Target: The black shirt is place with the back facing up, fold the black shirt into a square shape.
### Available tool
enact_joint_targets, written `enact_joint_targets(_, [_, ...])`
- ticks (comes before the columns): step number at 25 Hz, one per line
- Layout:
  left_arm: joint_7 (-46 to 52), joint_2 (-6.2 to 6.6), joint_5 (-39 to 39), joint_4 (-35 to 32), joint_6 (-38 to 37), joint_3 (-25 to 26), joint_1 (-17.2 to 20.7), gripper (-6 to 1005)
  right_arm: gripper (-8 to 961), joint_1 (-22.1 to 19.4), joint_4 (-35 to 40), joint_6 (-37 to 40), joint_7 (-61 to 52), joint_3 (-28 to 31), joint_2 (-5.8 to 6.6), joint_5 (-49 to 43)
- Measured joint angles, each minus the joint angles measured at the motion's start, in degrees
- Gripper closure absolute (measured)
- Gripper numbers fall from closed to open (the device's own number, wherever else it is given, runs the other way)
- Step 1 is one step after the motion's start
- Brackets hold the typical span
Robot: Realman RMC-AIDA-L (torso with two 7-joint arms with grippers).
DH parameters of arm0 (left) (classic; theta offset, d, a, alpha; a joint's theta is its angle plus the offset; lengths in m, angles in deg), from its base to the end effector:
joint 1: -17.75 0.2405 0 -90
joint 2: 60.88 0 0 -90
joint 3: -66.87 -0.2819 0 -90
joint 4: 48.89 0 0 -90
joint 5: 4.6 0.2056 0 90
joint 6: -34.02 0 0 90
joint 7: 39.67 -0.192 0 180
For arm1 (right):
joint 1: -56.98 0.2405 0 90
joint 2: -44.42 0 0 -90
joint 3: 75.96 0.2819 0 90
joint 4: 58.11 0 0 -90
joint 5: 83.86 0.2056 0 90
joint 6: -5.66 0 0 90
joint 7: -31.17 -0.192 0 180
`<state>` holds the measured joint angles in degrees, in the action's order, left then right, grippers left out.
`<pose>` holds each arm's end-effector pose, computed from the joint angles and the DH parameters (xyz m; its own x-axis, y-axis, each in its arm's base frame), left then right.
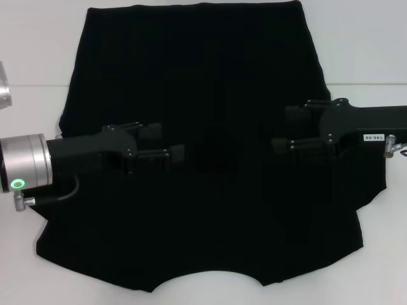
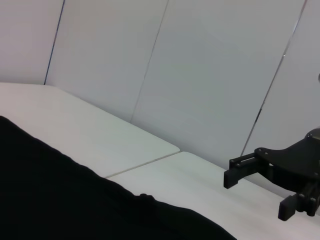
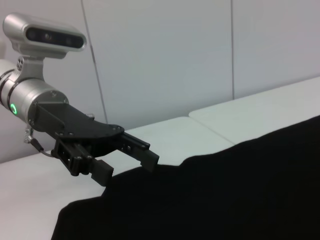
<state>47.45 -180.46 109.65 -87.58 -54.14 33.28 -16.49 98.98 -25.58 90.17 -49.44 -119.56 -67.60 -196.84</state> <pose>-0.2374 0.3853 -0.0374 0.7036 0.3903 0.5939 0.5588 -0.8201 -0.1231 0.2179 0.4211 -0.0249 0.8738 -0.2274 -0.4298 -0.3388 -0.9188 -0.2025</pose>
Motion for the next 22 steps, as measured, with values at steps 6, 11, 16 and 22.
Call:
enact_joint_targets(6, [-0.1,-0.21,0.0,0.2,0.3,-0.1,0.0,123,70,0.5,0.0,-0.2,-0.2,0.0,-0.43,-0.7])
enact_joint_targets(11, [-0.1,-0.21,-0.1,0.0,0.3,0.2,0.2,123,69,0.8,0.0,-0.2,-0.2,0.0,-0.46,-0.7])
enact_joint_targets(16, [0.2,-0.17,-0.2,0.2,0.3,0.2,-0.1,124,70,0.9,0.1,-0.2,-0.2,0.2,-0.54,-0.4])
enact_joint_targets(22, [6.3,-0.46,-4.3,0.3,7.1,0.4,-0.7,124,71,1.1,0.1,-1.3,-0.3,0.8,-1.13,1.1])
